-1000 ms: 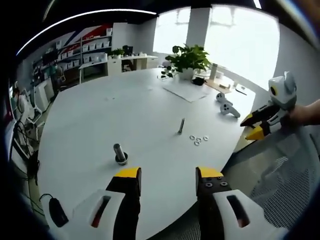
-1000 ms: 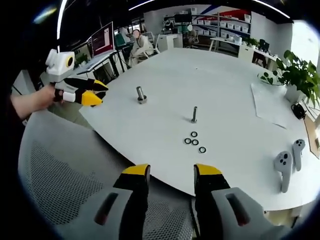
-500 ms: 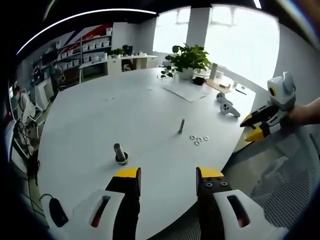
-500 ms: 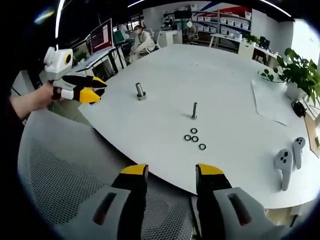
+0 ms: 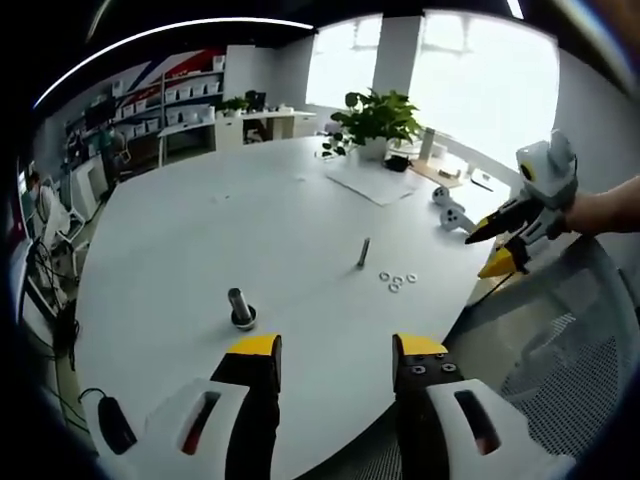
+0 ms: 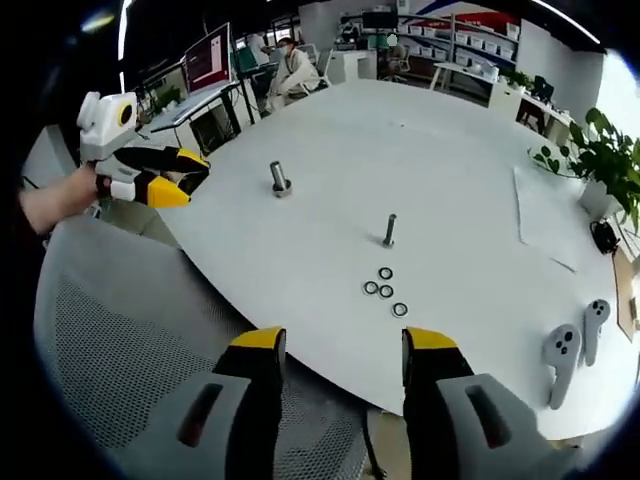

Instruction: Place the washer onto the threaded stud by aligning its center hole with the stud, sliding it down to the base, and recovering from edge contact or off-axis alignment until the washer reaches the visible bottom stop.

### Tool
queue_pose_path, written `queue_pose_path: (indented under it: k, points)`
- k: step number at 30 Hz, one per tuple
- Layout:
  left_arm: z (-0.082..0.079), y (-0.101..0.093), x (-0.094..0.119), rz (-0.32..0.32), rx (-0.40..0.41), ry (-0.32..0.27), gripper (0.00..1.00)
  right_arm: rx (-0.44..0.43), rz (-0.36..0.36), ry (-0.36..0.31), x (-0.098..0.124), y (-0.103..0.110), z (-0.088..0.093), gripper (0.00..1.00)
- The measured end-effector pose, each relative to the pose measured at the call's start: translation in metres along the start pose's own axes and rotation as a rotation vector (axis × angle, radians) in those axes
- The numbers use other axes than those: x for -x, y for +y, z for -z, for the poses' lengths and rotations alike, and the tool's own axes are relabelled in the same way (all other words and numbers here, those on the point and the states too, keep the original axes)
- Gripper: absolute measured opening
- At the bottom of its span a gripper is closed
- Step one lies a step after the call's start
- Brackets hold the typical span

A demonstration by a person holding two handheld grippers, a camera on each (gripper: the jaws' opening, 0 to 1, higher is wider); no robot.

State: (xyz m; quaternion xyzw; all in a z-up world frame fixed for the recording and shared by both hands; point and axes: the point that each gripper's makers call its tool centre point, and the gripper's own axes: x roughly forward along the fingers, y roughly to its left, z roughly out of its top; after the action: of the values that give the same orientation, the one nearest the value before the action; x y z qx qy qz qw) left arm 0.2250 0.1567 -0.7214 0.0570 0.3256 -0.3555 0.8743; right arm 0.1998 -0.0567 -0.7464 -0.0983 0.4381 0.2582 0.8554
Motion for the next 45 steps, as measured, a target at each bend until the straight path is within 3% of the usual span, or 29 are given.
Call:
queue_pose_path:
  k: [6, 15, 19, 29, 45]
  points:
    - [-0.001, 0.001, 0.001, -0.003, 0.003, -0.005, 0.43, 0.005, -0.003, 0.008, -0.024, 0.0, -0.009, 0.49]
    - [0.0, 0.001, 0.002, -0.006, -0.002, -0.003, 0.43, 0.076, -0.007, 0.088, -0.054, -0.001, 0.002, 0.49]
    - [0.0, 0.001, 0.002, -0.006, -0.002, -0.003, 0.43, 0.013, -0.022, 0.114, -0.065, -0.001, 0.01, 0.49]
    - [0.003, -0.001, 0.0, 0.004, -0.003, 0.015, 0.43, 0.045, 0.0, 0.129, -0.073, -0.007, 0.009, 0.49]
    - [0.016, -0.003, -0.003, 0.015, -0.004, 0.069, 0.43, 0.014, 0.026, 0.17, -0.083, -0.027, 0.018, 0.49]
